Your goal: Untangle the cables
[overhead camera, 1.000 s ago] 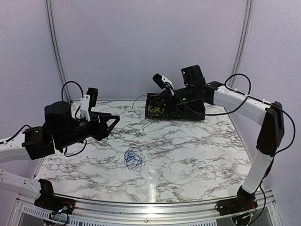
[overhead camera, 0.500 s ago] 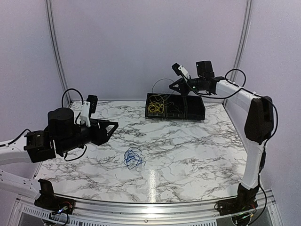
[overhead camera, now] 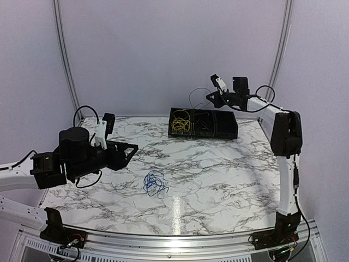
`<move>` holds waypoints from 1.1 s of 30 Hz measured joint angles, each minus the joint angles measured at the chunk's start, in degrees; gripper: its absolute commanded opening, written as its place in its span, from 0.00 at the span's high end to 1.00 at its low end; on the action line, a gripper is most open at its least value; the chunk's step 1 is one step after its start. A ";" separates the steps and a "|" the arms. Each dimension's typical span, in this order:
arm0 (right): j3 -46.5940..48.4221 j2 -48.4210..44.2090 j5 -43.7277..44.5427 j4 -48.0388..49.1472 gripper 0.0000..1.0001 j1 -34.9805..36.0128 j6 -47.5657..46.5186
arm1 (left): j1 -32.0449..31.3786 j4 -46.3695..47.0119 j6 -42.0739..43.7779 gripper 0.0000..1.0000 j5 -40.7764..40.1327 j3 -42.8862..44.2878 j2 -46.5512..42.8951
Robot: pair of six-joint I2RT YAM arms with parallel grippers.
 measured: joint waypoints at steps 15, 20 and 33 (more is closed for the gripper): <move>1.66 5.90 4.39 2.71 1.00 -1.57 1.81 | 0.00 -0.74 0.04 0.47 -0.17 0.00 3.37; -2.64 5.38 4.85 4.07 1.00 -3.28 2.36 | 0.00 -0.76 0.07 0.47 0.07 0.15 5.44; -6.73 5.38 4.39 3.19 1.00 -3.58 2.78 | 0.00 -0.72 -0.07 0.47 0.50 0.17 6.03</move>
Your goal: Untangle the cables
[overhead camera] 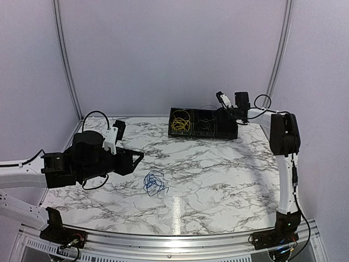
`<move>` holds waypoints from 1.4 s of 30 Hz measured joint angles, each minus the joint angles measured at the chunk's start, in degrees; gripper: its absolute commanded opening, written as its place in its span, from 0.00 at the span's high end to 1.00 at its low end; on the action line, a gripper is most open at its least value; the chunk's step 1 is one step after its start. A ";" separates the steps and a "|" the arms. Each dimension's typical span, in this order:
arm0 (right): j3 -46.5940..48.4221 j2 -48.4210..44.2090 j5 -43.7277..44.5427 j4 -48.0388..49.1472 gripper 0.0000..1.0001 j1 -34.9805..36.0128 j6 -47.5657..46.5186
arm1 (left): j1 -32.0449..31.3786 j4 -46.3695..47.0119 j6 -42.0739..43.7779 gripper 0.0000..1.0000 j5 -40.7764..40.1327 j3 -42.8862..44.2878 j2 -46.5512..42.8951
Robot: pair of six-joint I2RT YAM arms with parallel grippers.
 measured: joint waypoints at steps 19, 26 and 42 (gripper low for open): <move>5.03 0.28 9.60 -5.22 1.00 6.32 -2.23 | 0.00 0.02 -1.11 0.47 0.00 0.00 -0.02; 5.07 2.19 13.99 -6.25 1.00 7.28 -3.13 | 0.00 0.07 -1.97 0.47 0.02 -0.33 -0.07; 6.73 3.82 16.55 -10.67 0.56 8.26 -3.52 | 0.00 1.36 -2.51 0.47 0.07 -1.05 -0.07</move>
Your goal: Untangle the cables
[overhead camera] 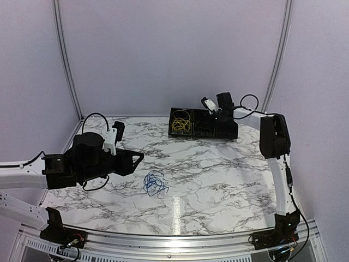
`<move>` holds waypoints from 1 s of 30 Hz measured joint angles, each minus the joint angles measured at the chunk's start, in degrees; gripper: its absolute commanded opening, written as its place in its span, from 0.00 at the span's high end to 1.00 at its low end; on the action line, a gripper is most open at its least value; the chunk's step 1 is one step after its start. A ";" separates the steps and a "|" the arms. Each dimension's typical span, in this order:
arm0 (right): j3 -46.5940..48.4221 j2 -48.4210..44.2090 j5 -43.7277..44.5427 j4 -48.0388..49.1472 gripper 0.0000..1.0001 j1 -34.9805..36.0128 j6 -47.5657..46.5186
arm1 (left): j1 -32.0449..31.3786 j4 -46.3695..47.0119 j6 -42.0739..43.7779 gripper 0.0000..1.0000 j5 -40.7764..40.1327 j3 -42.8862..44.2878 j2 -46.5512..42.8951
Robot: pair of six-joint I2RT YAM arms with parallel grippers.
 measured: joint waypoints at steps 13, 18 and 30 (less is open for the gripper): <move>-10.19 -19.74 -1.01 -4.39 0.19 0.00 0.68 | 0.00 1.66 0.07 0.46 -0.13 -3.13 0.02; -15.37 -26.51 -3.78 -1.99 0.27 0.00 0.48 | 0.00 2.12 0.17 0.47 -1.70 -3.34 1.03; -39.06 -43.54 -26.51 2.69 0.40 1.11 -2.67 | 0.74 -1.84 -5.27 0.71 -2.86 -4.02 13.53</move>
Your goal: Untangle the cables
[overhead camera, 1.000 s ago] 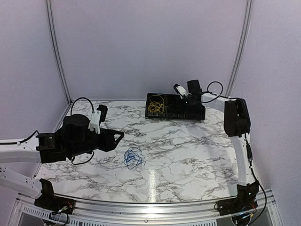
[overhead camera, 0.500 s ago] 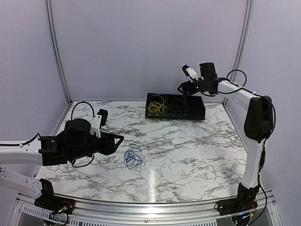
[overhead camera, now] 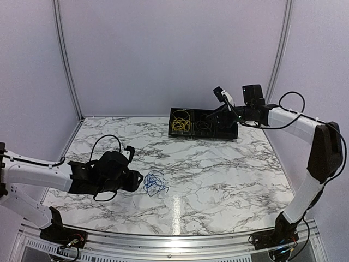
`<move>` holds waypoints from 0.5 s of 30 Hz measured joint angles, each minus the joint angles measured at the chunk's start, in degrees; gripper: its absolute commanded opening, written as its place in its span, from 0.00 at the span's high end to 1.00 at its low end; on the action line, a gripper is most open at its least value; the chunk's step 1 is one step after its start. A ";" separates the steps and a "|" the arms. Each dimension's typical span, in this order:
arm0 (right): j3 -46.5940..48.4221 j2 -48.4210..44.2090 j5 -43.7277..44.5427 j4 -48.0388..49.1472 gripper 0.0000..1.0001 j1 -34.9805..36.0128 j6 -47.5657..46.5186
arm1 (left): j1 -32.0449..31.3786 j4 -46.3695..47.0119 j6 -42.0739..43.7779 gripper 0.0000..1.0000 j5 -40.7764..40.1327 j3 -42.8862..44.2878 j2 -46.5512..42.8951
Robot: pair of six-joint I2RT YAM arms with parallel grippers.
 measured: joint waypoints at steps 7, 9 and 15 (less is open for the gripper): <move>-13.11 -3.08 -7.69 3.61 0.41 3.43 -1.66 | 3.52 -0.74 -3.98 0.65 4.13 1.38 10.73; -15.98 -3.08 -8.61 4.04 0.41 4.13 -1.81 | 4.26 0.11 -3.96 0.65 5.92 1.70 12.74; -18.38 -3.39 -9.66 6.54 0.40 4.59 -2.43 | 4.31 2.45 -3.72 0.67 9.29 4.26 15.65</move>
